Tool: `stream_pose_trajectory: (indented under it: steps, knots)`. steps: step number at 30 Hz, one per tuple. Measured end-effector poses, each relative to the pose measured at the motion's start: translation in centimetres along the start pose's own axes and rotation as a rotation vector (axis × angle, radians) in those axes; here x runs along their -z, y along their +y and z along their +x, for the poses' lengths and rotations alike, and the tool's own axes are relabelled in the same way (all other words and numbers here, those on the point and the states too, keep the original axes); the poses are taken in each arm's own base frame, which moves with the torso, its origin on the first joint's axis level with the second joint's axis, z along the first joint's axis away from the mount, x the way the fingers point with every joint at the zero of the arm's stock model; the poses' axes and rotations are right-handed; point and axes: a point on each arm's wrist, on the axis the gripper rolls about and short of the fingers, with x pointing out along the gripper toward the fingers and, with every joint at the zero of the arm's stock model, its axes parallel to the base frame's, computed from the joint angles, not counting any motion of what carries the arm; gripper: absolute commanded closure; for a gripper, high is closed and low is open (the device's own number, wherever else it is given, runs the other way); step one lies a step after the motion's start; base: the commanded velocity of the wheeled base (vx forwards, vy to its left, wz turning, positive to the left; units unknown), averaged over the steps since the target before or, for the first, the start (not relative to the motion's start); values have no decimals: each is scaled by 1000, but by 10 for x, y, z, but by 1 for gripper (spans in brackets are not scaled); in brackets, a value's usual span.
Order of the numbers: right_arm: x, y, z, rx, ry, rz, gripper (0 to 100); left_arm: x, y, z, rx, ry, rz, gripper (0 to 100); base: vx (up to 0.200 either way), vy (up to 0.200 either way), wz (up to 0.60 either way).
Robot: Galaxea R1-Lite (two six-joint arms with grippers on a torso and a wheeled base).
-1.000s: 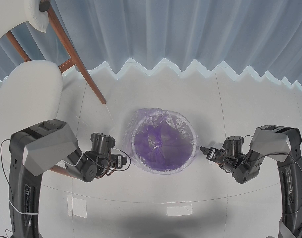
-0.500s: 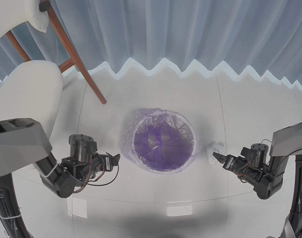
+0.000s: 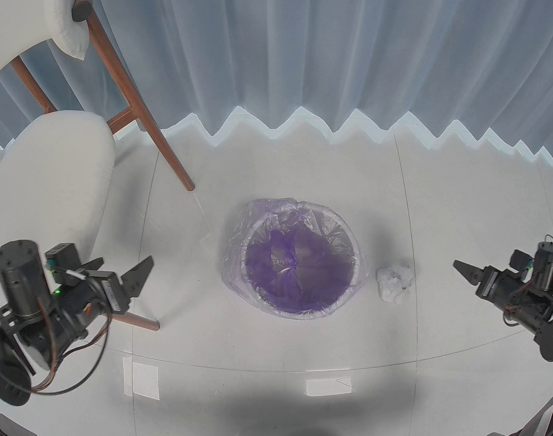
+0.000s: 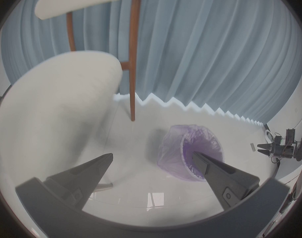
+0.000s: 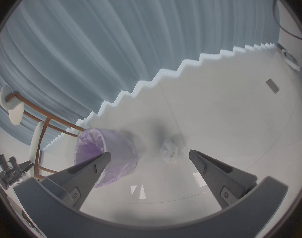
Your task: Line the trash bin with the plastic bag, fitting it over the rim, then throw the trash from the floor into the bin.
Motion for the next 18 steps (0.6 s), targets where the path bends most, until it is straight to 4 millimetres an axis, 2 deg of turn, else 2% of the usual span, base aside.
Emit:
stream_pose_trajectory:
  steps: [3, 7, 12, 18]
  knots:
    - [-10, -5, -29, 35, -23, -34, 0, -3, 11, -30, -23, -61, -16, 0, 0, 0, 0]
    - [-14, -8, -59, 75, -41, -114, 0, -1, 28, -58, -90, -126, -60, 0, 0, 0, 0]
    - [-23, -2, -73, 58, -87, -173, 0, 0, 38, -78, -114, -190, -142, 0, 0, 0, 0]
    - [-15, 23, -71, -71, -2, -207, 0, 4, 38, -90, 5, -190, -194, 0, 0, 0, 0]
